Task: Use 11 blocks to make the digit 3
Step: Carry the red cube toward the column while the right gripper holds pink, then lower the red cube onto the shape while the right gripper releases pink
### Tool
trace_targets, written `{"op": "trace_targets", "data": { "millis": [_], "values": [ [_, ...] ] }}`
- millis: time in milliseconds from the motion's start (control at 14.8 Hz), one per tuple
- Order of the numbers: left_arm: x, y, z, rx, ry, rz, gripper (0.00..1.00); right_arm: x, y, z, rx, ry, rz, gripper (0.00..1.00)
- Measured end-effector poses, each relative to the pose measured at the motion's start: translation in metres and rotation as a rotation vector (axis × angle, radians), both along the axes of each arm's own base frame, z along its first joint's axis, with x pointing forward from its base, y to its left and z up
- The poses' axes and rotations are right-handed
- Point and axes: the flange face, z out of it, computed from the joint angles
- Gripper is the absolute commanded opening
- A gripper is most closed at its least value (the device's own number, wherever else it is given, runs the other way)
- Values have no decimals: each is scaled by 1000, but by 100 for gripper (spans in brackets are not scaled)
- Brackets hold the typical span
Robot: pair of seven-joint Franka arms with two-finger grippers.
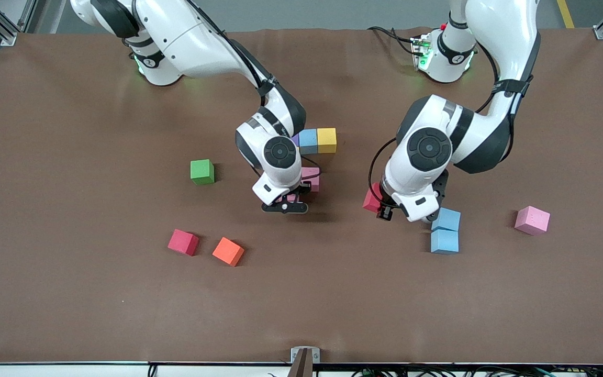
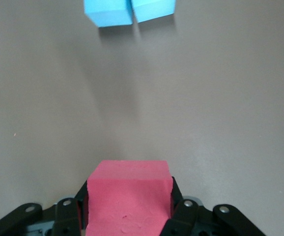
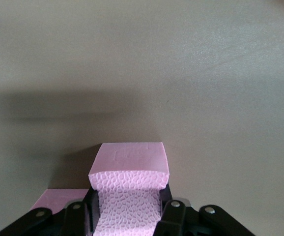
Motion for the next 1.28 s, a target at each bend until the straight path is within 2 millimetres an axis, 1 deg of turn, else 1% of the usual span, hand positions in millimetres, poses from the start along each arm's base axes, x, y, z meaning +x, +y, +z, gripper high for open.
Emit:
{"op": "trace_targets", "data": {
  "millis": [270,337,405,472,675,945,1080,1215,1282],
  "values": [
    [-11,-7,-13,18,24,103,6,0,0,0,0,0,1,5],
    [-14,-10,-16,23,26,137,6,0,0,0,0,0,3,10],
    [-18,-15,-20,29,28,176,7,0,0,0,0,0,3,30],
    [-23,-21,-23,35,32,202,7,0,0,0,0,0,3,99],
    [-39,-41,-37,55,47,239,7,-2,0,-2,-2,3,5,100],
    [-52,-53,-66,89,76,278,9,-5,1,-6,-4,8,9,100],
    [-57,-56,-76,115,70,301,9,-5,1,-5,-3,5,8,100],
    [-60,-59,-84,135,61,325,9,-2,1,1,5,-6,6,100],
    [-63,-63,-89,145,52,334,9,1,0,9,11,-16,3,100]
  ]
}}
